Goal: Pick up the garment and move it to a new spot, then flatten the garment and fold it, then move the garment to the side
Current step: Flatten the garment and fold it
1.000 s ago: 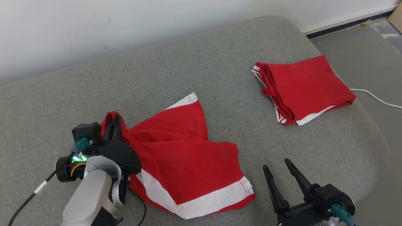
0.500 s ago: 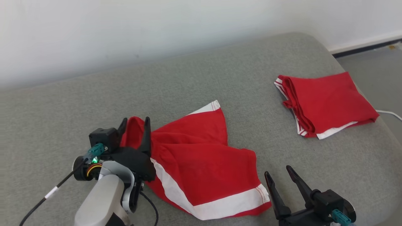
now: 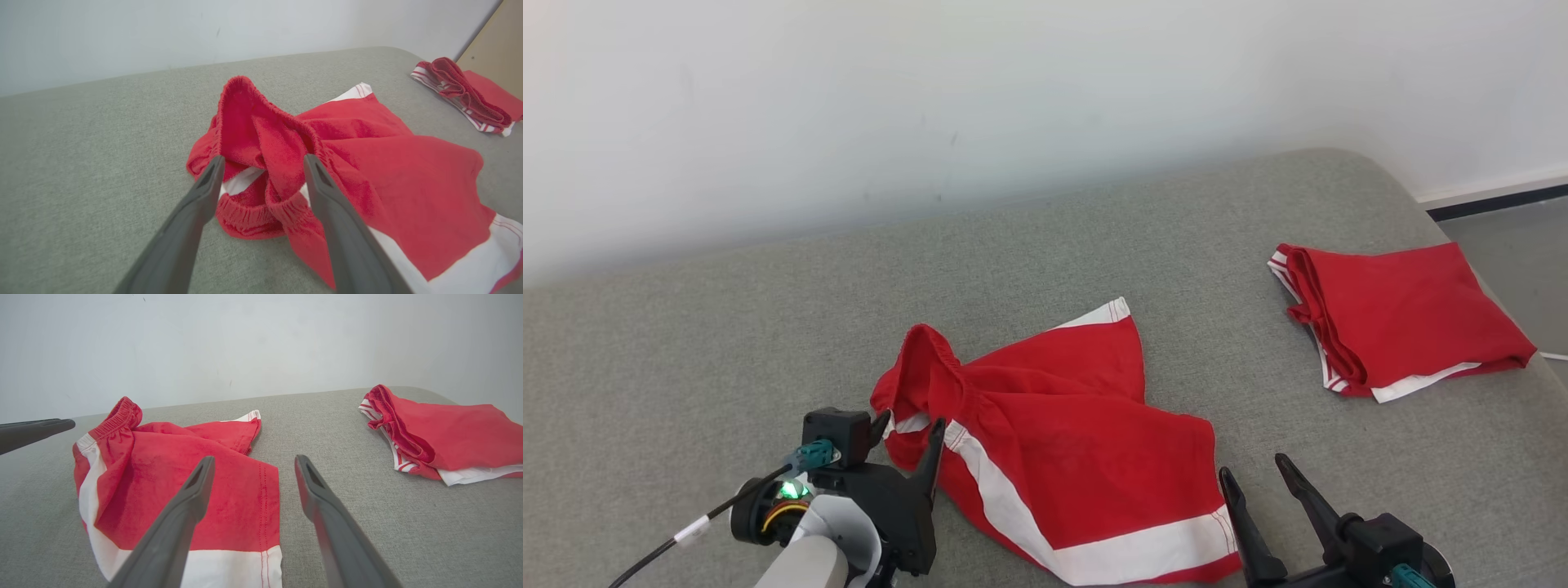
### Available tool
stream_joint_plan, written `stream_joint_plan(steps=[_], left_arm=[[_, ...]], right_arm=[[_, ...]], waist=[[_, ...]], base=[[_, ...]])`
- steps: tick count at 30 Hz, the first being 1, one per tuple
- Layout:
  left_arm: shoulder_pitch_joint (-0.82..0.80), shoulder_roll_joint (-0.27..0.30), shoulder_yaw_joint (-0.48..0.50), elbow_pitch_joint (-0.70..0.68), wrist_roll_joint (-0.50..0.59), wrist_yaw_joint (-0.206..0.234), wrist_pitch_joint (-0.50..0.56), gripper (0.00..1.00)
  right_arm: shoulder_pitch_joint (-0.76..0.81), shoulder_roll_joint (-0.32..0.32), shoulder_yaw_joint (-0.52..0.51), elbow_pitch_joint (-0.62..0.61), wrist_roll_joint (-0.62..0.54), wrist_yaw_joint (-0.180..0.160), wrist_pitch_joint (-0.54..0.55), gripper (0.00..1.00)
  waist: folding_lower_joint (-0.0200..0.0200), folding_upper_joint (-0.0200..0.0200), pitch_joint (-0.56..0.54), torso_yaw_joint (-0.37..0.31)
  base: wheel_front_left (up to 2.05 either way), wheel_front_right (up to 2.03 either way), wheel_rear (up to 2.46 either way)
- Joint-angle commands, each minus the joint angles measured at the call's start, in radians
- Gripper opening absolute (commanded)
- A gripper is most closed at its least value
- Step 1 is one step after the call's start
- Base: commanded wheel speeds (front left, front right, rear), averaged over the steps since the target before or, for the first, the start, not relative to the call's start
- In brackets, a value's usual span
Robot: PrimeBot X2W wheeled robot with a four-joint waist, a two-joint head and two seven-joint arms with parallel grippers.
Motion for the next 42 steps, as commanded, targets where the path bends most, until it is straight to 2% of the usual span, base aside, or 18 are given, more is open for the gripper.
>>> stream_joint_plan(steps=[1, 9, 15, 22, 29, 40, 42], left_arm=[[0.021, 0.004, -0.004, -0.024, -0.009, -0.005, 0.025, 1.00], [0.044, 0.038, -0.041, -0.088, -0.014, -0.013, 0.165, 1.00], [0.029, 0.076, -0.063, -0.150, -0.018, -0.003, 0.295, 1.00], [-0.001, 0.107, -0.073, -0.213, -0.014, 0.009, 0.378, 1.00], [-0.030, 0.138, -0.116, -0.238, -0.011, -0.030, 0.458, 1.00], [-0.089, 0.163, -0.170, -0.233, 0.001, -0.065, 0.481, 1.00], [-0.094, 0.163, -0.175, -0.224, -0.002, -0.068, 0.484, 0.87]], right_arm=[[0.014, 0.002, -0.005, -0.003, 0.006, -0.003, -0.004, 1.00], [0.010, 0.006, -0.006, -0.006, 0.006, -0.003, -0.004, 1.00], [0.011, 0.009, -0.007, -0.008, 0.005, -0.003, -0.004, 1.00], [0.014, 0.012, -0.009, -0.013, 0.001, -0.003, -0.004, 1.00], [0.002, 0.016, -0.006, -0.014, 0.002, -0.003, -0.004, 1.00], [-0.009, 0.014, -0.006, -0.010, -0.001, -0.003, -0.004, 1.00], [-0.009, 0.014, -0.003, -0.007, -0.002, -0.003, -0.004, 1.00]], waist=[[0.0001, 0.0000, -0.003, -0.001], [0.0001, 0.0000, 0.003, -0.025], [0.0001, 0.0000, 0.009, -0.040], [0.0001, 0.0000, 0.019, -0.045], [0.0001, 0.0000, 0.034, -0.052], [0.0001, 0.0000, 0.049, -0.048], [0.0001, 0.0000, 0.048, -0.048]], base=[[0.00, 0.00, 0.00], [0.00, 0.00, 0.00], [0.00, 0.00, 0.00], [0.00, 0.00, 0.00], [0.00, 0.00, 0.00], [0.00, 0.00, 0.00], [0.00, 0.00, 0.00]])
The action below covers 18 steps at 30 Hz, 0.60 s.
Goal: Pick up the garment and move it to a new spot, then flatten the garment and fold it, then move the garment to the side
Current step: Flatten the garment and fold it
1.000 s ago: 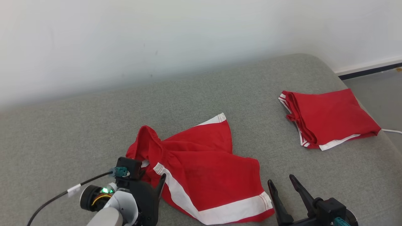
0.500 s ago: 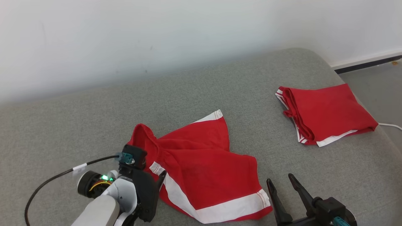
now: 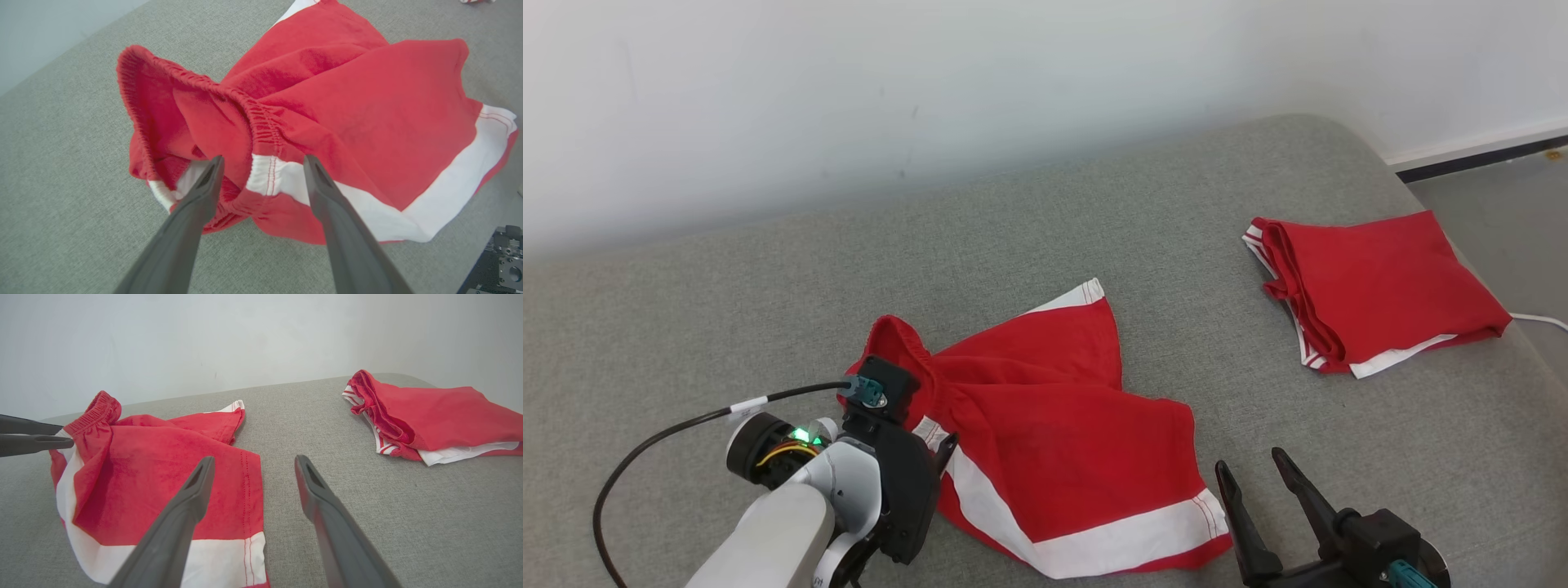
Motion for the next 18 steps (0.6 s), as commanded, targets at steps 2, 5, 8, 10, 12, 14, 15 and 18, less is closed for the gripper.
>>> stream_joint_plan(steps=[2, 5, 8, 10, 12, 14, 15, 18], left_arm=[[-0.012, 0.004, -0.006, 0.011, -0.003, -0.004, 0.006, 0.46], [-0.014, 0.001, -0.014, 0.019, -0.008, -0.006, 0.009, 0.00], [-0.016, 0.000, -0.016, 0.022, -0.012, -0.007, 0.006, 0.00], [-0.016, -0.003, -0.018, 0.024, -0.014, -0.008, 0.001, 0.00], [-0.014, -0.005, -0.019, 0.024, -0.012, -0.005, -0.008, 0.00], [-0.007, -0.005, -0.015, 0.016, -0.012, 0.002, -0.024, 0.00], [-0.002, -0.006, -0.010, 0.009, -0.015, 0.004, -0.034, 0.00], [0.019, -0.011, 0.010, -0.027, -0.033, 0.019, -0.071, 0.00]], right_arm=[[-0.006, 0.001, 0.005, 0.003, -0.002, -0.003, -0.004, 1.00], [-0.005, 0.000, 0.007, 0.005, -0.001, -0.003, -0.004, 1.00], [-0.002, -0.002, 0.006, 0.006, 0.000, -0.003, -0.004, 1.00], [0.000, -0.003, 0.004, 0.006, 0.000, -0.003, -0.004, 1.00], [0.003, -0.005, 0.002, 0.006, -0.001, -0.003, -0.004, 1.00], [0.007, -0.006, 0.000, 0.006, -0.003, -0.003, -0.004, 1.00], [0.009, -0.007, -0.001, 0.005, -0.003, -0.003, -0.004, 1.00], [0.015, -0.010, -0.003, 0.004, -0.004, -0.003, -0.004, 1.00]], waist=[[0.0000, 0.0000, -0.002, -0.001], [0.0000, 0.0000, -0.005, -0.002], [0.0000, 0.0000, -0.006, 0.000], [0.0000, 0.0000, -0.008, 0.002], [0.0000, 0.0000, -0.011, 0.006], [0.0000, 0.0000, -0.014, 0.011], [0.0000, 0.0000, -0.016, 0.015], [0.0000, 0.0000, -0.022, 0.028]], base=[[0.00, 0.00, 0.00], [0.00, 0.00, 0.00], [0.00, 0.00, 0.00], [0.00, 0.00, 0.00], [0.00, 0.00, 0.00], [0.00, 0.00, 0.00], [0.00, 0.00, 0.00], [0.00, 0.00, 0.00]])
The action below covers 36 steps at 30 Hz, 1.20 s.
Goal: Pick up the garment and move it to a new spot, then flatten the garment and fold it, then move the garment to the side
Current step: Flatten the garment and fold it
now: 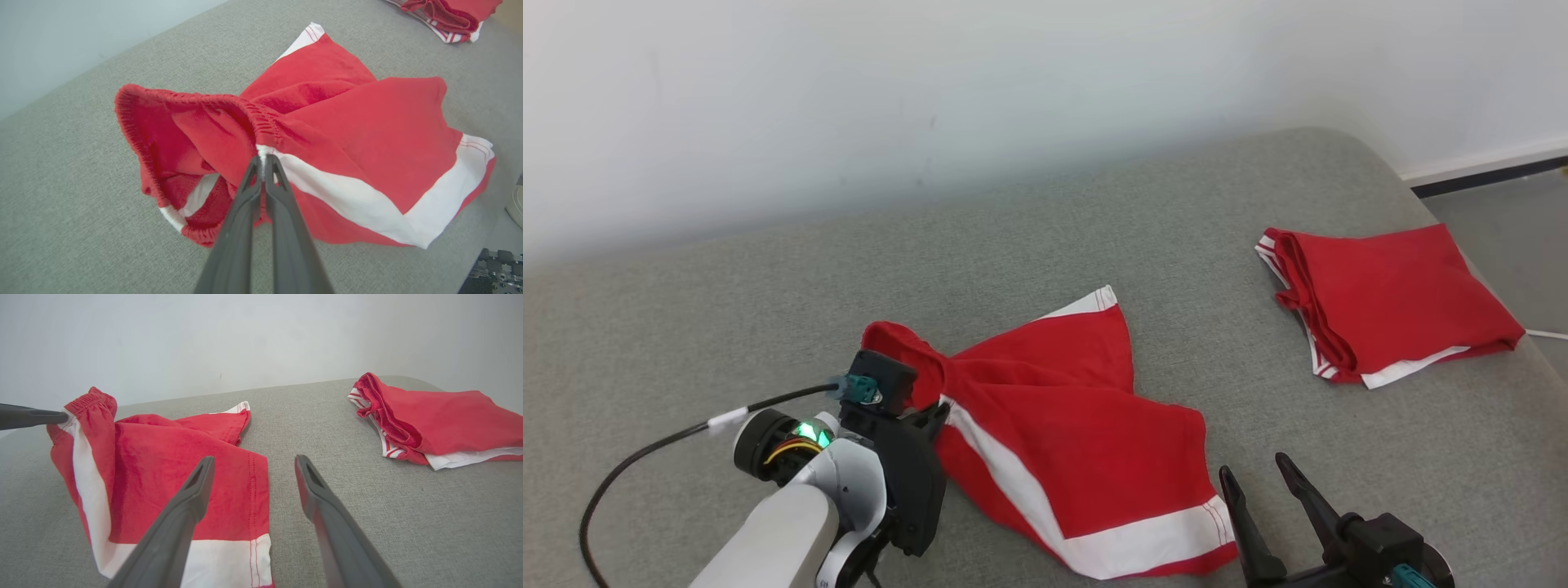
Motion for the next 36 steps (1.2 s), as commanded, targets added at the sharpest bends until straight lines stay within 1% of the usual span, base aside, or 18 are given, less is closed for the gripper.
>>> stream_joint_plan(steps=[1, 7, 12, 17, 21, 25, 32, 36], left_arm=[[0.025, -0.006, 0.015, -0.026, -0.016, 0.009, -0.023, 0.00], [0.112, 0.024, 0.060, -0.155, -0.045, 0.053, -0.077, 0.00], [0.225, 0.062, 0.094, -0.263, -0.078, 0.092, -0.105, 0.00], [0.351, 0.094, 0.131, -0.330, -0.115, 0.139, -0.123, 0.00], [0.430, 0.110, 0.158, -0.325, -0.147, 0.171, -0.136, 0.00], [0.463, 0.106, 0.167, -0.294, -0.155, 0.196, -0.149, 0.00], [0.473, 0.076, 0.176, -0.215, -0.144, 0.223, -0.203, 0.00], [0.473, 0.068, 0.178, -0.185, -0.138, 0.227, -0.228, 0.00]], right_arm=[[0.012, -0.006, -0.002, -0.002, -0.003, -0.003, -0.004, 1.00], [0.018, -0.010, -0.009, -0.008, -0.005, -0.003, -0.004, 1.00], [0.021, -0.008, -0.019, -0.011, -0.008, -0.003, -0.005, 1.00], [0.015, -0.010, -0.024, -0.013, -0.010, -0.003, -0.004, 1.00], [0.011, -0.012, -0.025, -0.015, -0.009, -0.003, -0.005, 1.00], [0.006, -0.014, -0.024, -0.016, -0.009, -0.003, -0.004, 1.00], [-0.006, -0.015, -0.027, -0.013, -0.007, -0.003, -0.004, 1.00], [-0.008, -0.018, -0.028, -0.014, -0.007, -0.003, -0.004, 1.00]], waist=[[0.0000, 0.0000, -0.005, 0.013], [0.0000, 0.0000, -0.008, 0.050], [0.0000, 0.0000, -0.007, 0.082], [0.0000, 0.0000, -0.001, 0.103], [0.0000, 0.0000, 0.005, 0.114], [0.0000, 0.0000, 0.010, 0.120], [0.0000, 0.0000, 0.015, 0.114], [0.0000, 0.0000, 0.015, 0.115]], base=[[0.00, 0.00, 0.00], [0.00, 0.00, 0.00], [0.00, 0.00, 0.00], [0.00, 0.00, 0.00], [0.00, 0.00, 0.00], [0.00, 0.00, 0.00], [0.00, 0.00, 0.00], [0.00, 0.00, 0.00]])
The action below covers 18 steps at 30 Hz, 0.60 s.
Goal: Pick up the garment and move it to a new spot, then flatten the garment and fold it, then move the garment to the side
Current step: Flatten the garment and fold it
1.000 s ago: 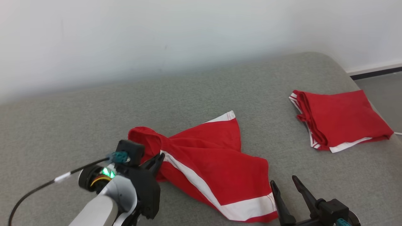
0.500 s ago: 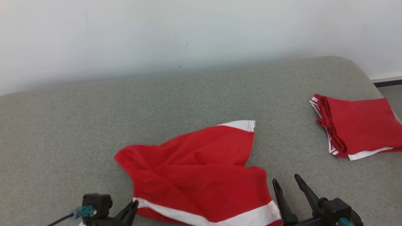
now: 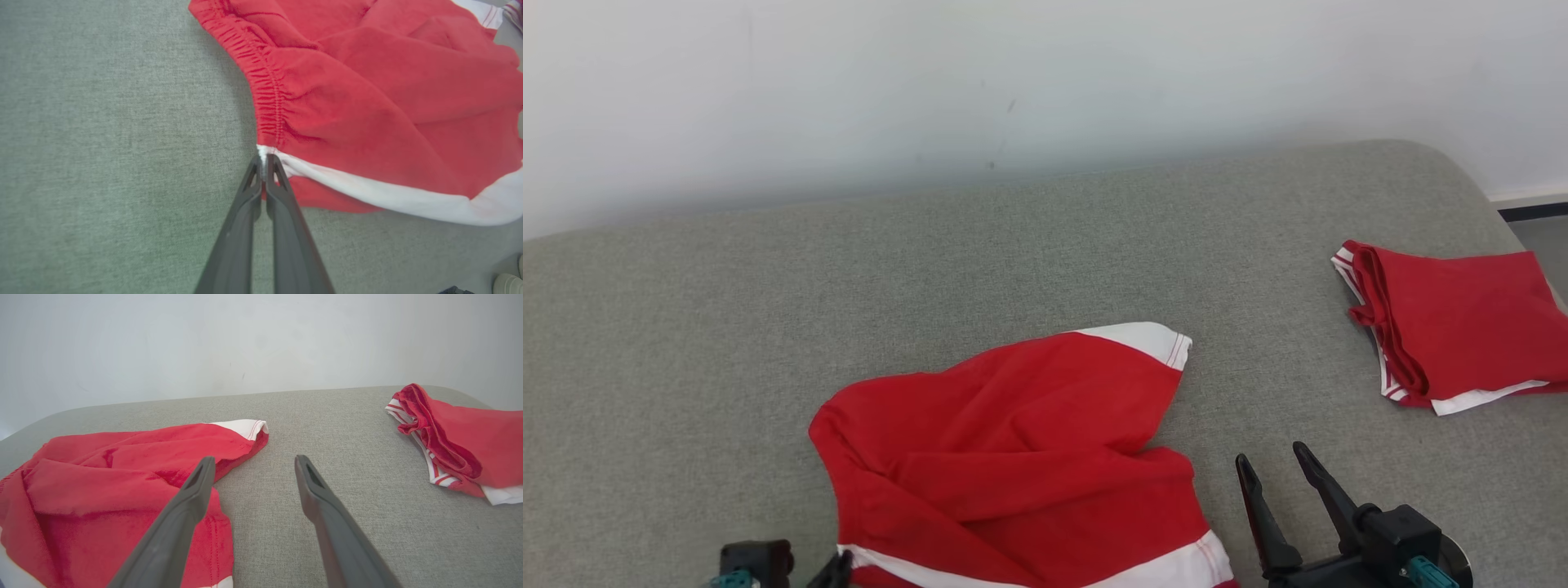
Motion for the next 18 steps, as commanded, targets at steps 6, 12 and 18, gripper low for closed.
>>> stream_joint_plan(steps=[6, 12, 18], left_arm=[[0.000, -0.018, 0.017, 0.045, 0.037, 0.034, -0.093, 1.00], [0.039, -0.030, 0.037, 0.047, 0.053, 0.049, -0.206, 1.00], [0.088, -0.030, 0.065, 0.023, 0.067, 0.036, -0.362, 1.00]], right_arm=[[0.006, -0.004, -0.006, 0.000, 0.002, -0.003, -0.004, 1.00], [0.014, -0.010, -0.020, -0.003, 0.002, -0.003, -0.002, 1.00], [0.031, -0.013, -0.040, -0.011, -0.002, -0.003, 0.009, 1.00]], waist=[[0.0000, 0.0000, -0.005, 0.006], [0.0000, 0.0000, -0.019, 0.020], [0.0000, 0.0000, -0.047, 0.041]], base=[[0.00, 0.00, 0.00], [0.00, 0.00, 0.00], [0.00, 0.00, 0.00]])
